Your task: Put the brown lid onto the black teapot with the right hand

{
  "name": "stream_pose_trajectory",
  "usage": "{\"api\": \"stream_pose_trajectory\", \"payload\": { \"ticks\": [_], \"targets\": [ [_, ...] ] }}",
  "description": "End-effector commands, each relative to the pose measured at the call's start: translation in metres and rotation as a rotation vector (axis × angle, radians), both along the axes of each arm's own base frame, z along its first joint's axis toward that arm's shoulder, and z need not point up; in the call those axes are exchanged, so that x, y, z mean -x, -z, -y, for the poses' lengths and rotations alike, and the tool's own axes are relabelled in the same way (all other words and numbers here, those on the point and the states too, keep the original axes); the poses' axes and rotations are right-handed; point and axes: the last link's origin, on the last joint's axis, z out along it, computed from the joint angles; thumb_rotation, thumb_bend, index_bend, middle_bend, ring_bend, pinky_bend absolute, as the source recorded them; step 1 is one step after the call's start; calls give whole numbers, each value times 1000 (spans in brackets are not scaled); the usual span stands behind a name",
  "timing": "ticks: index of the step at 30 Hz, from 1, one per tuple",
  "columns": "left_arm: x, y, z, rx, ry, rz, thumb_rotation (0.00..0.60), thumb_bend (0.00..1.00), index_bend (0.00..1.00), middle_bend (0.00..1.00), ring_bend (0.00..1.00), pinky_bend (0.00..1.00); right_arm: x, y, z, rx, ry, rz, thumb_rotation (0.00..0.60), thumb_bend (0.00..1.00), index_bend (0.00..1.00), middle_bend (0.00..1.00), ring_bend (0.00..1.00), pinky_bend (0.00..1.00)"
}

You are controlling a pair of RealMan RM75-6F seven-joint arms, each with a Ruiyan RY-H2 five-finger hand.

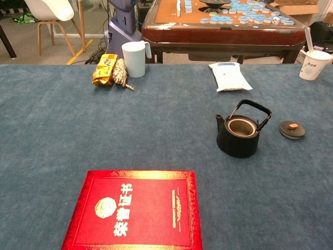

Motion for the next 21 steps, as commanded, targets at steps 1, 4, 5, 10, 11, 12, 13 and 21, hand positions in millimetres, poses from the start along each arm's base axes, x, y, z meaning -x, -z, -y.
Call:
{"api": "stream_pose_trajectory", "payload": {
  "ticks": [1,4,5,10,11,12,13,21],
  "targets": [
    [2,0,-2,1,-3,5,600,395,71,0,0,0,2,5,7,-11,11,-9,600,367,246,0,0,0],
    [3,0,-3,4,-2,7,600,395,70,0,0,0,3,11,15,-25,18,-21,600,367,246,0,0,0],
    [3,0,-4,6,-1,7,600,395,70,0,0,0,4,14,18,-32,20,-27,600,367,246,0,0,0],
    [6,0,-6,12,-8,8,600,395,71,0,0,0,2,26,31,-54,22,-40,600,333,246,0,0,0],
    [7,0,-6,12,-10,9,600,395,71,0,0,0,2,28,34,-58,23,-40,600,331,246,0,0,0],
    [8,0,-6,12,-12,10,600,395,71,0,0,0,1,30,36,-61,23,-40,600,331,245,0,0,0],
    [9,0,-7,13,-13,11,600,395,71,0,0,0,1,32,38,-66,23,-43,600,330,245,0,0,0],
    [16,-2,-9,13,-28,20,600,395,71,0,0,0,-6,49,51,-105,21,-68,600,331,246,0,0,0]
  ]
}}
